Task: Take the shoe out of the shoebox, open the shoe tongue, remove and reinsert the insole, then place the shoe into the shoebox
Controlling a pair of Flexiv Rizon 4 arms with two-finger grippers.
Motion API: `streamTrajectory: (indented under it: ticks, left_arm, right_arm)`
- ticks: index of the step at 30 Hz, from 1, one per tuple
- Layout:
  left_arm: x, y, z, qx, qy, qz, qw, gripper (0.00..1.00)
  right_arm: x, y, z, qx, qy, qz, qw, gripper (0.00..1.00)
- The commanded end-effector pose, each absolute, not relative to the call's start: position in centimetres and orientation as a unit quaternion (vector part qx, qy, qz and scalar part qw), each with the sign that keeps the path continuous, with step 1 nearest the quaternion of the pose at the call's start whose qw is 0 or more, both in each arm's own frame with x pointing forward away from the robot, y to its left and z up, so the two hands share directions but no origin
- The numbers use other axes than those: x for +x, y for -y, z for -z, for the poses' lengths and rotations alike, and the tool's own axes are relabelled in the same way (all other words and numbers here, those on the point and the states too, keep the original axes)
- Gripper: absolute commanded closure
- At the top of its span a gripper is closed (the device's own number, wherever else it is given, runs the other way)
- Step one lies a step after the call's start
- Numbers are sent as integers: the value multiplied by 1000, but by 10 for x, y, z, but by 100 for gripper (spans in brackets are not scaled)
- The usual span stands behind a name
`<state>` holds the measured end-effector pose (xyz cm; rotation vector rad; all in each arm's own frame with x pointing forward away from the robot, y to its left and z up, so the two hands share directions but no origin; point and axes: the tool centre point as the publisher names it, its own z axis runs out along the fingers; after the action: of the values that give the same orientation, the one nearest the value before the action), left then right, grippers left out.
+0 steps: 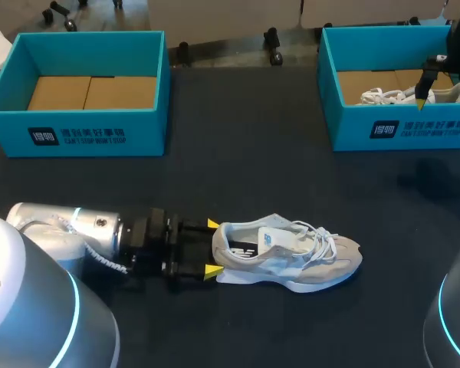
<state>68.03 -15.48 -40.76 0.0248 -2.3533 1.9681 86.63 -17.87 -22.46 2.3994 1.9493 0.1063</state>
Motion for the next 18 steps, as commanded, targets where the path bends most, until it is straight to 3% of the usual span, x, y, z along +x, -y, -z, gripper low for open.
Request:
streamTrajectory:
  ticks: [1, 18]
  left_arm:
    - [680, 160, 411, 5, 767, -641, 41, 0]
    - [676, 172, 409, 2, 763, -645, 42, 0]
  right_arm:
    - [866, 179, 225, 775, -630, -35, 24, 0]
    - [866, 179, 225, 775, -630, -35, 24, 0]
